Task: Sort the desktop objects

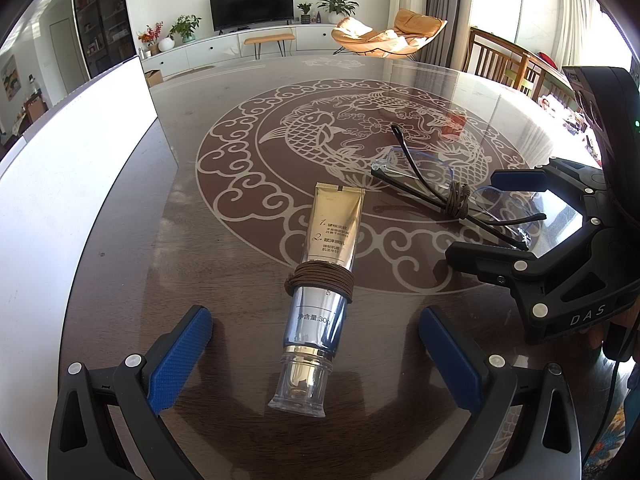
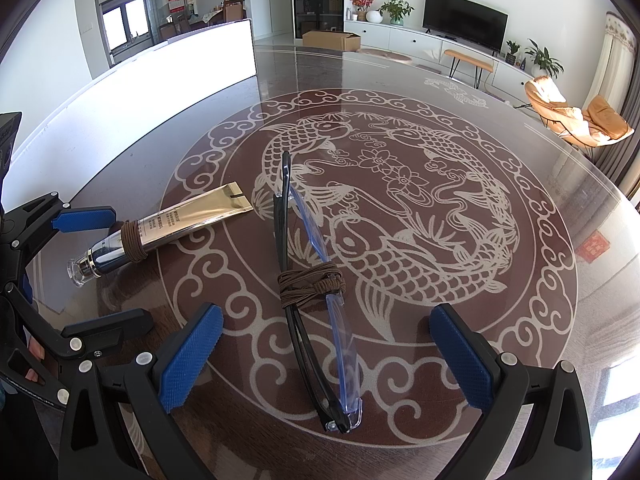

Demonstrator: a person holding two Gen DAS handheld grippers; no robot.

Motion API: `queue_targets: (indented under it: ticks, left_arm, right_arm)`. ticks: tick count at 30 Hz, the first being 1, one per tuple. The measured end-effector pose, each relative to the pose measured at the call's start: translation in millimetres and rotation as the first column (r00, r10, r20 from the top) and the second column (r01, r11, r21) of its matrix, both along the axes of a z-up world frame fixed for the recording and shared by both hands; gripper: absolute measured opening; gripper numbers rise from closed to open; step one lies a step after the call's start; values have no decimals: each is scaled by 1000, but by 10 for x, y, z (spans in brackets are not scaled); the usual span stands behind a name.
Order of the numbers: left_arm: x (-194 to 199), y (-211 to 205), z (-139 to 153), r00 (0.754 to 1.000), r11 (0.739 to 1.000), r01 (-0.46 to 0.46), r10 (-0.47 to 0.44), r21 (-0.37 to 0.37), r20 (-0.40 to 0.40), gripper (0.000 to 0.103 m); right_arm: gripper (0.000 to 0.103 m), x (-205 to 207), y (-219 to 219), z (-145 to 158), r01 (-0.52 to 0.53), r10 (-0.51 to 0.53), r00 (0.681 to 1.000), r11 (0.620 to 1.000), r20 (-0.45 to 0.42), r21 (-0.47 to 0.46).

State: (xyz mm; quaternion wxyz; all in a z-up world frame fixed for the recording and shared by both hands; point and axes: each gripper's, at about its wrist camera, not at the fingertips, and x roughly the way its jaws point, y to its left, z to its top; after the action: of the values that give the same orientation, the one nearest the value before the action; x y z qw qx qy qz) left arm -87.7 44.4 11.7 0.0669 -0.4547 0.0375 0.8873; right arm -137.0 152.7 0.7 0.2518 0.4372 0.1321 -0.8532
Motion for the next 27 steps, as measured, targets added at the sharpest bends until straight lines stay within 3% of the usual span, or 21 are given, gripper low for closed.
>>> queue_targets:
  ticks: [18, 21, 24, 27]
  left_arm:
    - [-2, -2, -4, 1000, 1000, 1, -1, 2, 0, 103]
    - [-14, -27, 9, 998, 998, 59, -59, 4, 36, 103]
    - [-53, -212, 88, 989, 987, 112, -122, 111, 87, 103]
    - [-141, -485, 162, 985, 971, 47, -84, 234, 148, 103]
  right_arm:
    - [103, 1, 3, 0, 0, 0, 1000, 1000, 0, 0]
    - [103, 0, 2, 1, 0, 0, 1000, 1000, 0, 0]
    - [103, 0, 3, 1, 0, 0, 1000, 1000, 0, 0]
    - [103, -18, -8, -4, -8, 8, 1000, 1000, 4, 7]
